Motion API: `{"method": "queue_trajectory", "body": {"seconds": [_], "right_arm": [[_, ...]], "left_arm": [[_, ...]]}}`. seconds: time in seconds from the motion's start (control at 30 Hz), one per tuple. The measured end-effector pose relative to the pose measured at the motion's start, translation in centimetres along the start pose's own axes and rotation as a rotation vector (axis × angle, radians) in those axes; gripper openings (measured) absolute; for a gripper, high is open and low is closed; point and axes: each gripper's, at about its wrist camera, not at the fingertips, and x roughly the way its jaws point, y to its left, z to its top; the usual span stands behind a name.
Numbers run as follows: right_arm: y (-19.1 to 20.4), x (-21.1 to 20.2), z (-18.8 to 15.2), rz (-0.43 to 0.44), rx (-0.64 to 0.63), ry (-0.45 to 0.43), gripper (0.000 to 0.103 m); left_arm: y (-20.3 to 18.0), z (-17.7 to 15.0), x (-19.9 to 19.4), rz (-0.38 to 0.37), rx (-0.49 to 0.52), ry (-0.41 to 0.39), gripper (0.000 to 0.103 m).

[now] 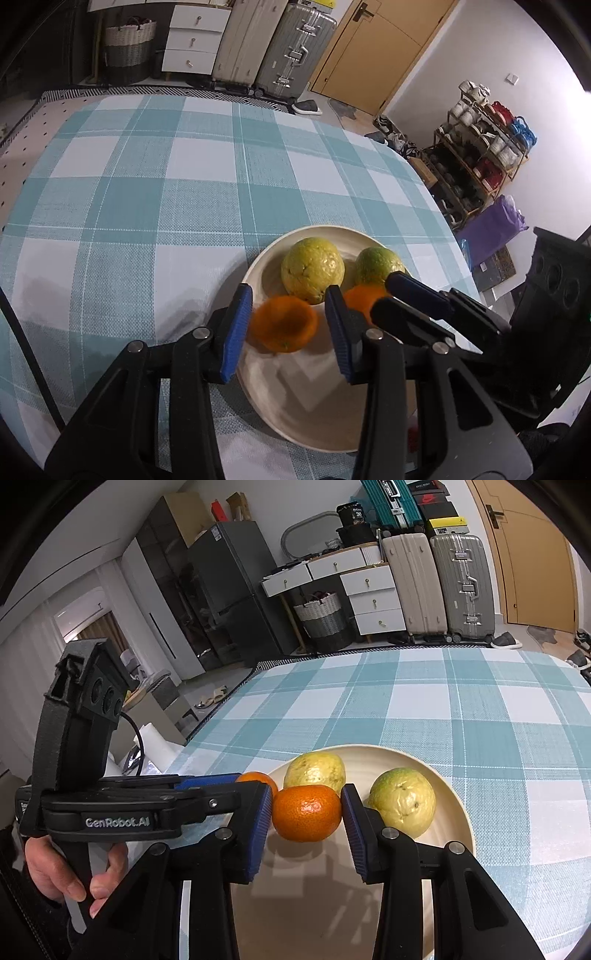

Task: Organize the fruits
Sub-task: 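Lower both oranges onto the plate beside the guavas and open both tools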

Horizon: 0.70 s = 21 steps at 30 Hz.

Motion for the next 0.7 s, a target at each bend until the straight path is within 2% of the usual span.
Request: {"method": "queue_trajectory", "body": {"seconds": [0.33,0.47,0.6,0.7], "right_arm": [[-0.2,-3.3,-0.3,-0.026,-0.006,-0.081,0.058],[-0.2,-5.0,-1.0,-0.038,-0.004,-0.093,0.062],[-0.2,-6.4,-2.1,-0.052,0.010,-0.096,0.071],[-0.2,-7.4,-3.0,-0.067,0.018,-0.093,0.072]], "left_arm": [[-0.5,-1.0,-2.5,0.014,-0.006,-0.032,0.049],[-1.1,-2.1,-3.9,0.041,0.006,-0.046,0.050],[-1.8,-3.5,-4.9,0.087,0.015,-0.055,0.059],[-2.4,-4.7,-5.6,0.119,0.029,-0.058,0.059]]}}
